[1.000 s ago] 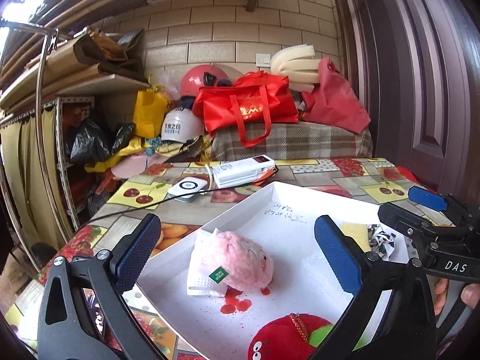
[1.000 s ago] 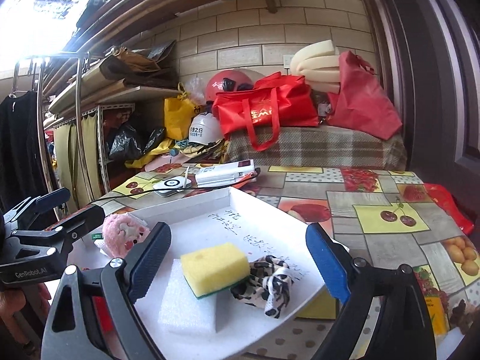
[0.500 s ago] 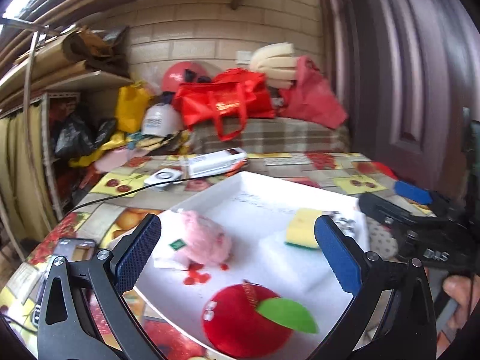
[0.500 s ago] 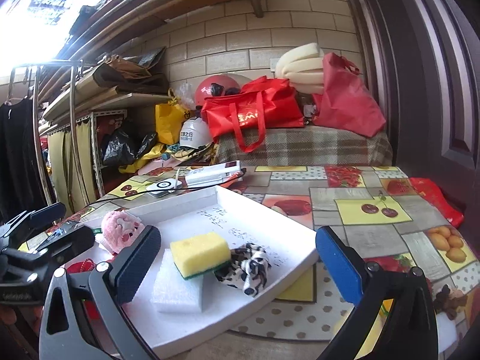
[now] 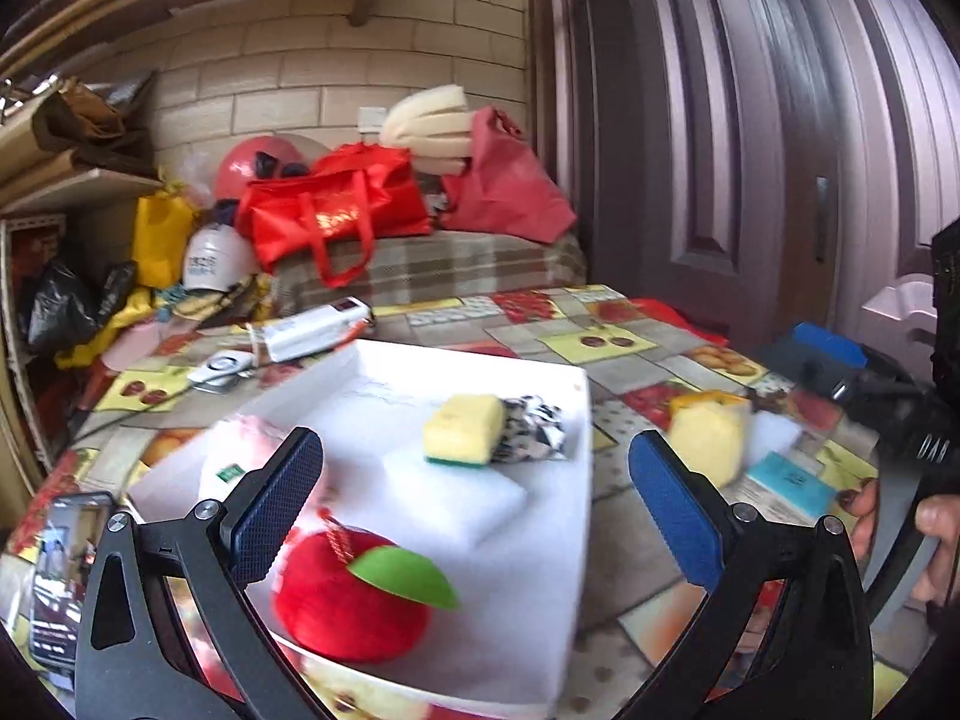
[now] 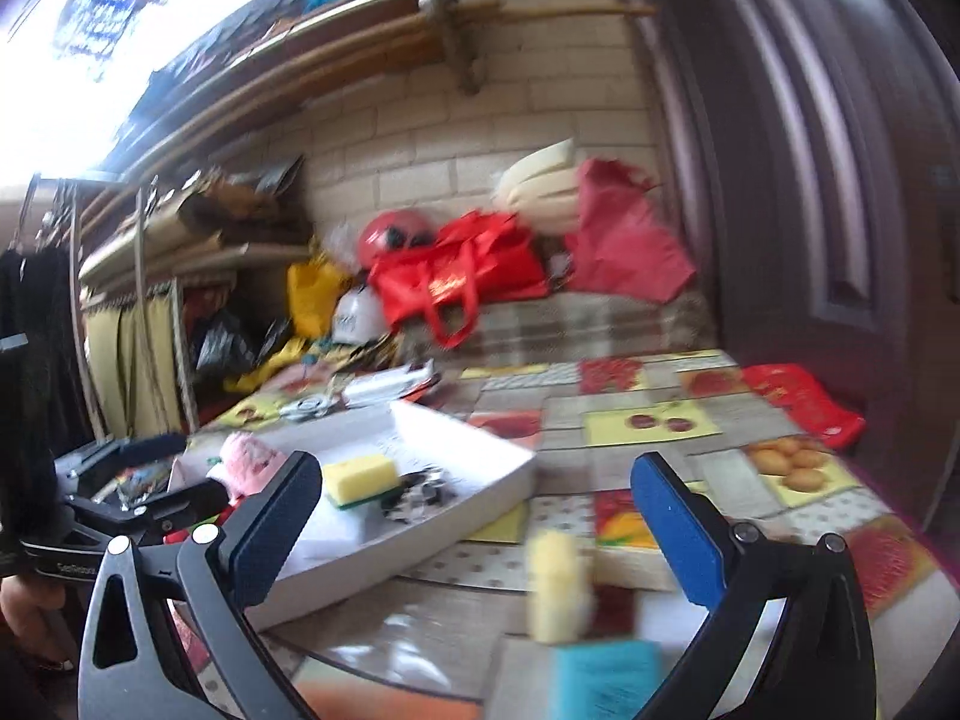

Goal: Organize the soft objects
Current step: 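Grasp the blue-grey knotted cloth with left tool while right tool grasps teal tissue pack, then carry the knotted cloth over the tray while right tool carries the teal pack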

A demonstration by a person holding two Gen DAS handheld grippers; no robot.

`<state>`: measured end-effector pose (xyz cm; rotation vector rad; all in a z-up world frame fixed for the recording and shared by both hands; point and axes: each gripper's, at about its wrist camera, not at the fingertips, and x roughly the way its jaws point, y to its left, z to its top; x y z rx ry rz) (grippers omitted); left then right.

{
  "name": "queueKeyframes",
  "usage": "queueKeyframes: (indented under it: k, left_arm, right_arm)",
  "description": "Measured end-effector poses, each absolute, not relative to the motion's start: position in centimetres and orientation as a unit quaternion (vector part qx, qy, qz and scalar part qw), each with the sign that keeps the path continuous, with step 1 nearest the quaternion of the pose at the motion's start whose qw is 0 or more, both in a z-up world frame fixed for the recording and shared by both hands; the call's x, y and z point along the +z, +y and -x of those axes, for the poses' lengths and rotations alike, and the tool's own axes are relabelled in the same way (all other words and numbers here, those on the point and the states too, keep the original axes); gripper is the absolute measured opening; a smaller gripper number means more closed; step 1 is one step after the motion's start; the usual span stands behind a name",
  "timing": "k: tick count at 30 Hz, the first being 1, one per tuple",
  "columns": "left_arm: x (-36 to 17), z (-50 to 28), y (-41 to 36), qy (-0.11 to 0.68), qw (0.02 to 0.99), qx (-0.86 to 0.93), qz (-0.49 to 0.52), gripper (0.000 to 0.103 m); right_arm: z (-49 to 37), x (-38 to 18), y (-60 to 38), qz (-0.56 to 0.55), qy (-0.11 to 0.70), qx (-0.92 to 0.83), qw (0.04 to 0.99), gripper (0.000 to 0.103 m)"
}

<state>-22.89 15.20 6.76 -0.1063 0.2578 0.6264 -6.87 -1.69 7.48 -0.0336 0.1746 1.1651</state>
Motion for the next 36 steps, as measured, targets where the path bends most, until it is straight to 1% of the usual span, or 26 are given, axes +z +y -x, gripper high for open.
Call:
queueKeyframes:
  k: [2, 7, 8, 10, 13, 15, 20, 24, 25, 27, 28, 29, 30, 31, 32, 33, 34, 36]
  left_arm:
    - [6.7, 22.7, 14.8, 0.132, 0.943, 0.299, 0.055, 0.103]
    - [6.4, 21.7, 13.2, 0.171, 0.95, 0.255, 0.058, 0.103]
    - [6.3, 21.5, 12.8, 0.178, 0.952, 0.243, 0.057, 0.103]
    - [6.1, 21.0, 11.7, 0.195, 0.956, 0.213, 0.049, 0.103]
    - [5.7, 19.9, 10.1, 0.234, 0.959, 0.151, 0.05, 0.103]
    - [5.4, 19.1, 9.2, 0.26, 0.956, 0.122, 0.054, 0.103]
    - [4.1, 16.9, 7.2, 0.337, 0.937, 0.089, 0.036, 0.103]
    - [2.7, 15.2, 6.6, 0.385, 0.92, 0.071, 0.027, 0.102]
    - [2.4, 14.9, 6.4, 0.393, 0.916, 0.072, 0.022, 0.102]
    - [1.9, 14.3, 6.3, 0.409, 0.91, 0.074, 0.016, 0.102]
    - [1.7, 14.1, 6.2, 0.413, 0.908, 0.075, 0.014, 0.102]
    - [1.5, 13.9, 6.1, 0.417, 0.905, 0.081, 0.008, 0.099]
    - [1.3, 13.8, 6.1, 0.421, 0.903, 0.084, 0.003, 0.094]
    - [1.1, 13.6, 6.0, 0.425, 0.901, 0.086, -0.004, 0.081]
    - [0.9, 13.5, 5.8, 0.429, 0.899, 0.089, -0.016, 0.061]
    - [0.7, 13.5, 5.6, 0.432, 0.898, 0.081, -0.017, 0.048]
    - [0.9, 13.7, 5.5, 0.426, 0.902, 0.065, -0.014, 0.028]
    - [1.2, 14.1, 5.6, 0.419, 0.905, 0.07, -0.017, 0.028]
  right_arm:
    - [5.4, 7.6, -3.4, 0.009, 0.101, 0.536, 0.838, 0.103]
    - [1.3, 7.0, -5.8, 0.023, 0.193, 0.503, 0.842, 0.103]
    - [0.3, 6.6, -6.1, 0.022, 0.225, 0.5, 0.836, 0.103]
    - [-0.7, 5.9, -6.6, 0.017, 0.261, 0.511, 0.819, 0.103]
    - [-1.2, 4.5, -5.5, 0.05, 0.319, 0.534, 0.782, 0.103]
    - [-0.5, 3.8, -4.7, 0.07, 0.338, 0.547, 0.762, 0.103]
    - [1.9, 2.8, -1.6, 0.151, 0.347, 0.548, 0.746, 0.103]
    - [1.7, 1.7, -0.3, 0.178, 0.371, 0.539, 0.735, 0.096]
    - [1.5, 1.4, 0.1, 0.181, 0.381, 0.538, 0.73, 0.093]
    - [1.1, 1.1, 0.5, 0.182, 0.392, 0.537, 0.724, 0.091]
    - [1.1, 1.2, 0.5, 0.182, 0.389, 0.538, 0.725, 0.086]
    - [1.2, 1.2, 0.6, 0.188, 0.388, 0.537, 0.725, 0.081]
    - [1.4, 1.2, 0.6, 0.192, 0.385, 0.536, 0.727, 0.073]
    - [1.5, 1.3, 0.6, 0.195, 0.381, 0.538, 0.726, 0.054]
    - [1.8, 1.3, 0.6, 0.198, 0.378, 0.546, 0.721, 0.05]
    - [1.9, 1.4, 0.7, 0.201, 0.375, 0.549, 0.72, 0.05]
    - [2.1, 1.5, 0.7, 0.203, 0.371, 0.552, 0.719, 0.05]
    - [2.7, 2.1, 0.3, 0.2, 0.349, 0.567, 0.719, 0.049]
